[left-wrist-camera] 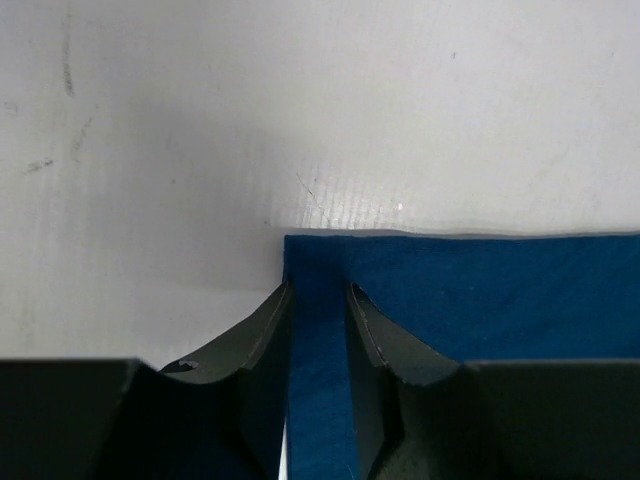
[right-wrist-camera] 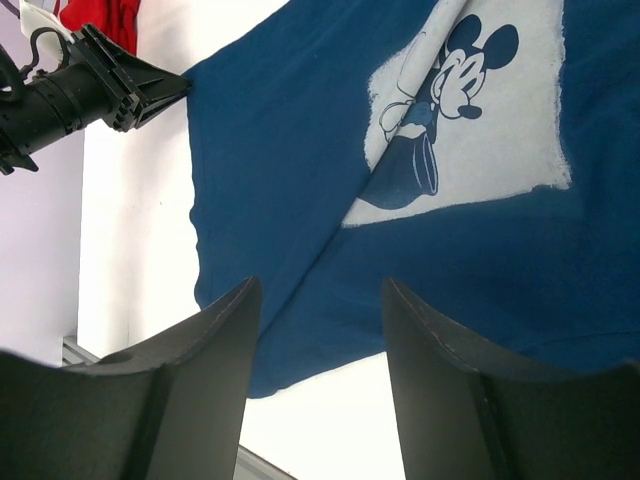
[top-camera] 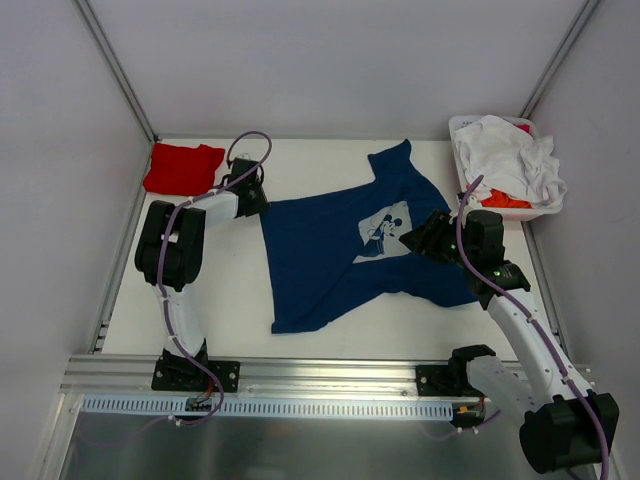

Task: Fold and stack the t-shirts
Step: Flatten the tshirt out

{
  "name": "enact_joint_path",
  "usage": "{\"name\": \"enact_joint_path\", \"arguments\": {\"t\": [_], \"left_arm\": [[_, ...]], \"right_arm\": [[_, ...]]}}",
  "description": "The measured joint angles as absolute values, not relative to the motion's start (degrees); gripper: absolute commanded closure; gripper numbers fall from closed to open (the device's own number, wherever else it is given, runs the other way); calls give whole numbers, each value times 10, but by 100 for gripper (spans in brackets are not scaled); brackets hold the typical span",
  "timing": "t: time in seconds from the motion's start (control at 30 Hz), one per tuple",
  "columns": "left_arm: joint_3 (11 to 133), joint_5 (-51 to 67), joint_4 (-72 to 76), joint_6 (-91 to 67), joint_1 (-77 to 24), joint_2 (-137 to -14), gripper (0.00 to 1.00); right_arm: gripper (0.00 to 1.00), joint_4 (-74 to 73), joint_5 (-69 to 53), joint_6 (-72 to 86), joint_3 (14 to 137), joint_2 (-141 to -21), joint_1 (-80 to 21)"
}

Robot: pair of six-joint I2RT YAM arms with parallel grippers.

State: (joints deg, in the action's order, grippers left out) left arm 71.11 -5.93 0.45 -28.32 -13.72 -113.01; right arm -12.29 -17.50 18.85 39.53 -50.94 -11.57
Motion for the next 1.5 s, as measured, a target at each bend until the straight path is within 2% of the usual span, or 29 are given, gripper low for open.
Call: {"name": "enact_joint_path", "arguments": {"t": [0.43, 0.53, 0.7, 0.87, 1.5], "left_arm": [[722, -62, -18, -280, -134, -1130, 70], [731, -62, -30, -279, -134, -1134, 76], [755, -61, -50, -277, -131, -1148, 80], [765, -60, -64, -278, -126, -1153, 63], [741, -108, -102, -272, -126, -1094, 59]], "right_arm": [[45, -123, -177, 189, 395, -509, -116], [45, -123, -179, 189, 395, -509, -116], [45, -125, -179, 189, 397, -503, -116], [45, -127, -179, 190, 403, -495, -116], [45, -118, -186, 195, 403, -505, -120]]}}
